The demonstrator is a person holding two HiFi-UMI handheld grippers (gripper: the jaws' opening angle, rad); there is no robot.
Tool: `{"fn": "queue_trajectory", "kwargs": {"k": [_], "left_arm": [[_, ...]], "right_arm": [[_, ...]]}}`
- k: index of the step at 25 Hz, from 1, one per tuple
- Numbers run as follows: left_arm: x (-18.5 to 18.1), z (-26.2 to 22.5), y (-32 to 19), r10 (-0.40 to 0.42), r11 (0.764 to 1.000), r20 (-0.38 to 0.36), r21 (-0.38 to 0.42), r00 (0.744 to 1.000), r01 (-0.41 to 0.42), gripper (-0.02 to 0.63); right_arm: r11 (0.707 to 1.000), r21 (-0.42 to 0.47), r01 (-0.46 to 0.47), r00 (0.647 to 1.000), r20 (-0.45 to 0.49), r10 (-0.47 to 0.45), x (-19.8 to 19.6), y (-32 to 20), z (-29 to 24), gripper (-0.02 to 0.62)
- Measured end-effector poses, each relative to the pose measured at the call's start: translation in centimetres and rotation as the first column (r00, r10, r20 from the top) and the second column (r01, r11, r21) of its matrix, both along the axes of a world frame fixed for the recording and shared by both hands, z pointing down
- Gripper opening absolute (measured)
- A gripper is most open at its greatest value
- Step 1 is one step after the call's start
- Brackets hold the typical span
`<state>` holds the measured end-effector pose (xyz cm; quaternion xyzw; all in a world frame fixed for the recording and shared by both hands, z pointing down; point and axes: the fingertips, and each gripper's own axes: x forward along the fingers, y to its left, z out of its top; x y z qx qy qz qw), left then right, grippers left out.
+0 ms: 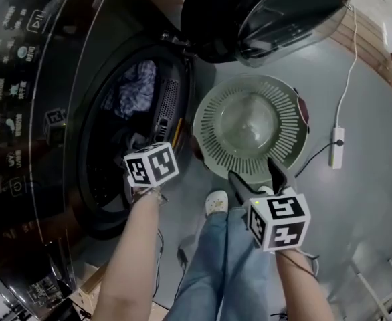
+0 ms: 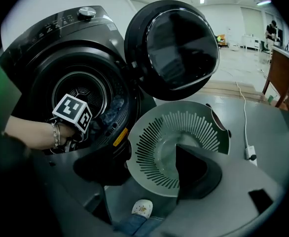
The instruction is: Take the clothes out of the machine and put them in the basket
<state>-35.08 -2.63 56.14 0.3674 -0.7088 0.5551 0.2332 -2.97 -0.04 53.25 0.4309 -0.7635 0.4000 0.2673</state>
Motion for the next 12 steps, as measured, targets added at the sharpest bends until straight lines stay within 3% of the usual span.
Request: {"fn": "queue_trajectory", "kwargs": {"k": [6, 12], "left_arm": [[4.1, -3.0, -1.1, 0.059, 0.994, -0.099, 0.095, 0.993, -0.050, 0.061], [7.8, -4.6, -1.8, 0.110, 0.986, -0.160, 0.139, 0.981, -0.088, 0.060]], "right_arm": [[0.999, 0.006, -0.032, 0.999, -0.015, 0.032, 1.3, 0.7, -1.2, 0.388], [0.992, -0.005, -0.124, 0.991, -0.044, 0.124, 3.7, 1.2, -2.1, 0.368]]}}
